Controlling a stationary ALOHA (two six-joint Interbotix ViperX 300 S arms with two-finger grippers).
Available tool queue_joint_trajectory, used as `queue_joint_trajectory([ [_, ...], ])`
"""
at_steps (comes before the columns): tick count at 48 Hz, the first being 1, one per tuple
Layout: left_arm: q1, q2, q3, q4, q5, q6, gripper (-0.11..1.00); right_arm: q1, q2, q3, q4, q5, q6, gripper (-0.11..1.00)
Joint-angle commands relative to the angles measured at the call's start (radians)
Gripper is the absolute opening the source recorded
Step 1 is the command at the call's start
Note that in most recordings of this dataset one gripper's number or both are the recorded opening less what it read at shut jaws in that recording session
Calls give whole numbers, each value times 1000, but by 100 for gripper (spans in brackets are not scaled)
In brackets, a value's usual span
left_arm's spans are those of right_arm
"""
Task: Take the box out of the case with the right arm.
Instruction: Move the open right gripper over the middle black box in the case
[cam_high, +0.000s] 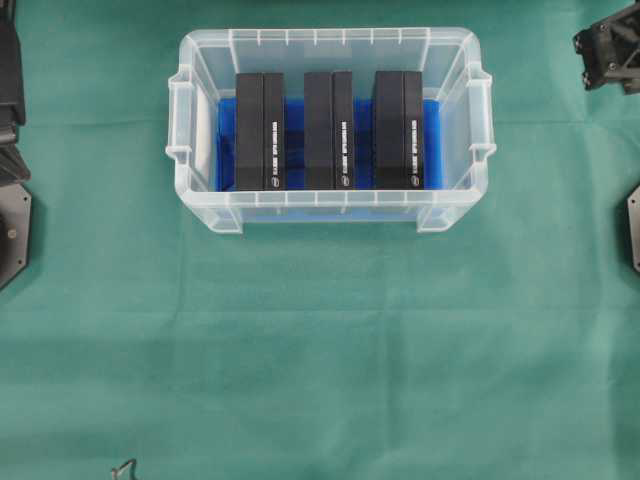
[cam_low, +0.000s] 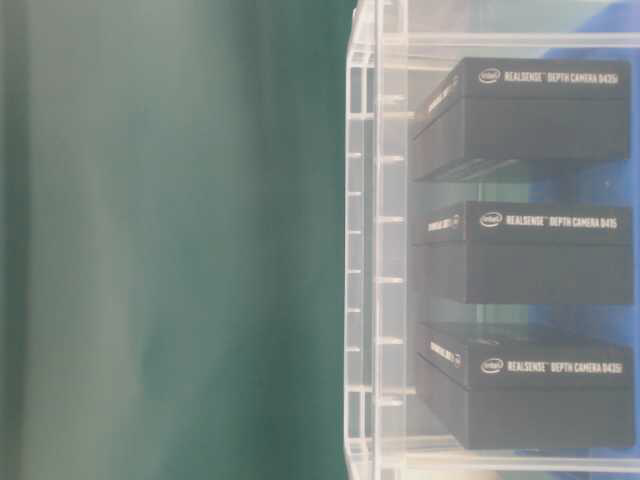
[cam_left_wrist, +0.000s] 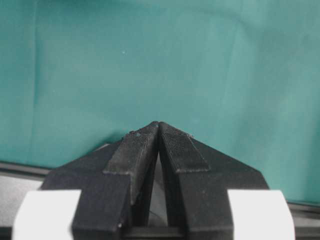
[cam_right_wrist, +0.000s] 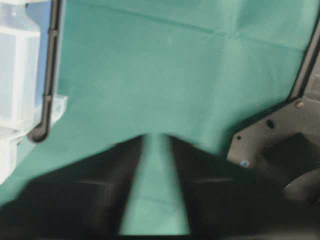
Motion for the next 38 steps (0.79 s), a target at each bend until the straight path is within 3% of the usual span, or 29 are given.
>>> queue_joint_trajectory([
  [1,-2,-2,-28,2,-5,2,11,-2,-3,-3,-17,0,5,54],
  [7,-2,-2,-28,3,-5,2,11,-3,-2,0,-28,3,6,90],
  [10,-2,-2,-28,3,-5,0,11,-3,0,0,-32,3,8,98],
  [38,6,0,-28,8,2,2,11,-2,11,-2,-61,5,20,97],
])
